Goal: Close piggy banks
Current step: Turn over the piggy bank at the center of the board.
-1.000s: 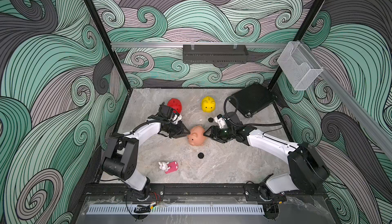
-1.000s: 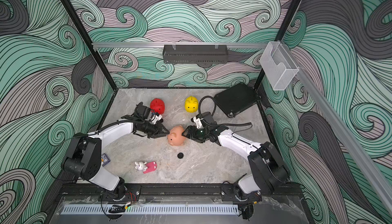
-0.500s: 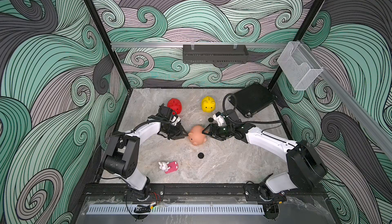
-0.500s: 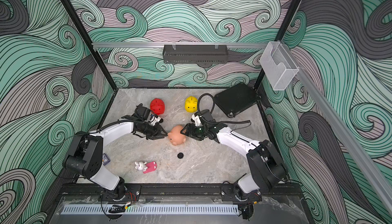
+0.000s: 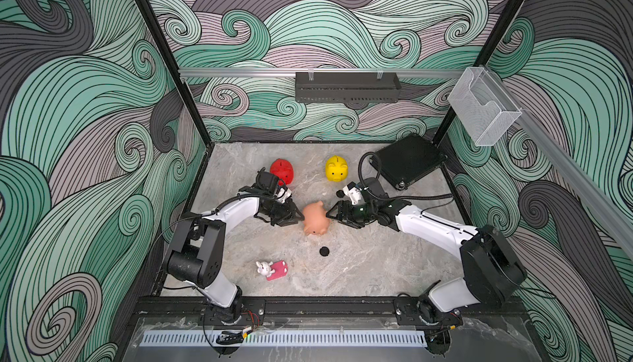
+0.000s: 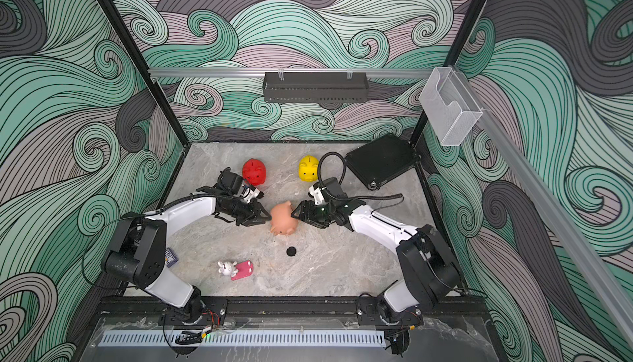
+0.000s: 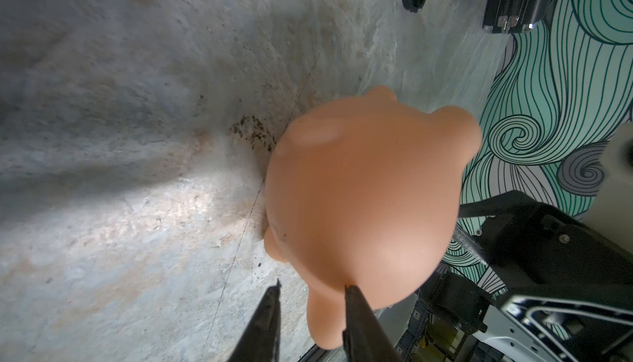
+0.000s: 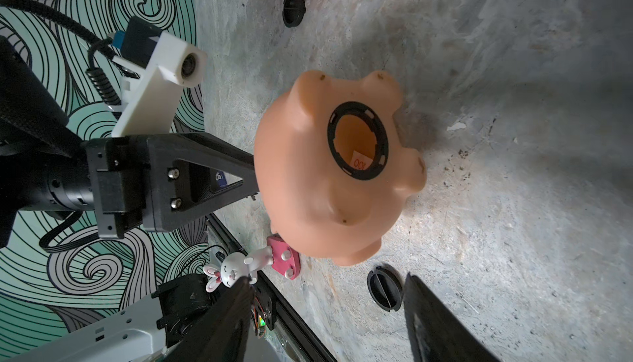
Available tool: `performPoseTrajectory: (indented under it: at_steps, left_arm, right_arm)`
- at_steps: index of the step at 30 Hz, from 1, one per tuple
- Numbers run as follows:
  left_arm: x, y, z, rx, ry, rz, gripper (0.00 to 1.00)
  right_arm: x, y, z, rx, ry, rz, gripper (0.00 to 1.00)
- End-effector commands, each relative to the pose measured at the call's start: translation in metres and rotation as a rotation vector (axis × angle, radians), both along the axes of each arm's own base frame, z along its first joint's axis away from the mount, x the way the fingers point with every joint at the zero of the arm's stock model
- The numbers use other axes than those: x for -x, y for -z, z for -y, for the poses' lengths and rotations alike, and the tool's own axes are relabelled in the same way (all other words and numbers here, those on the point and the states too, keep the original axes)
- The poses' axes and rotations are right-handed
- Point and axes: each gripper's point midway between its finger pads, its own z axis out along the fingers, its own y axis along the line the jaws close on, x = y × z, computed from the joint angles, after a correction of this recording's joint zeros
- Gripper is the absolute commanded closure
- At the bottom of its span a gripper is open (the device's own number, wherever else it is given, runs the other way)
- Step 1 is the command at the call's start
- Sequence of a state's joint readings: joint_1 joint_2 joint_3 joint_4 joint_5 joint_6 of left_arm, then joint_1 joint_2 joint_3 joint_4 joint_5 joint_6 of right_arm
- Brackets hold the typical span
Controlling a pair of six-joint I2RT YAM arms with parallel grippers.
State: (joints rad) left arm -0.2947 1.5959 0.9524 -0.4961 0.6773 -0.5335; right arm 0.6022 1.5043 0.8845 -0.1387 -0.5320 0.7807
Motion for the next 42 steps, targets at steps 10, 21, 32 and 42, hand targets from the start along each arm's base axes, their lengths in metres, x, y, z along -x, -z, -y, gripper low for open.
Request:
performPoseTrajectory:
  at_steps: [10,21,32,42]
  left_arm:
    - [0.005,-0.027,-0.002,0.043,-0.071,0.002,0.43]
    - [0.018,-0.047,-0.001,0.110,-0.094,0.017,0.31]
    - [0.009,-0.039,0.001,0.130,-0.133,0.034,0.26]
    - [-0.002,-0.018,0.000,0.090,-0.117,0.044,0.26]
  right_arm:
    - [-0.012,-0.021,-0.005,-0.030,-0.015,0.133,0.29]
    - [-0.046,-0.038,-0.011,-0.120,0.061,0.375,0.26]
    - [-0.071,-0.032,-0.020,-0.198,0.177,0.580,0.17]
    - [-0.077,-0.015,-0.031,-0.264,0.208,0.621,0.18]
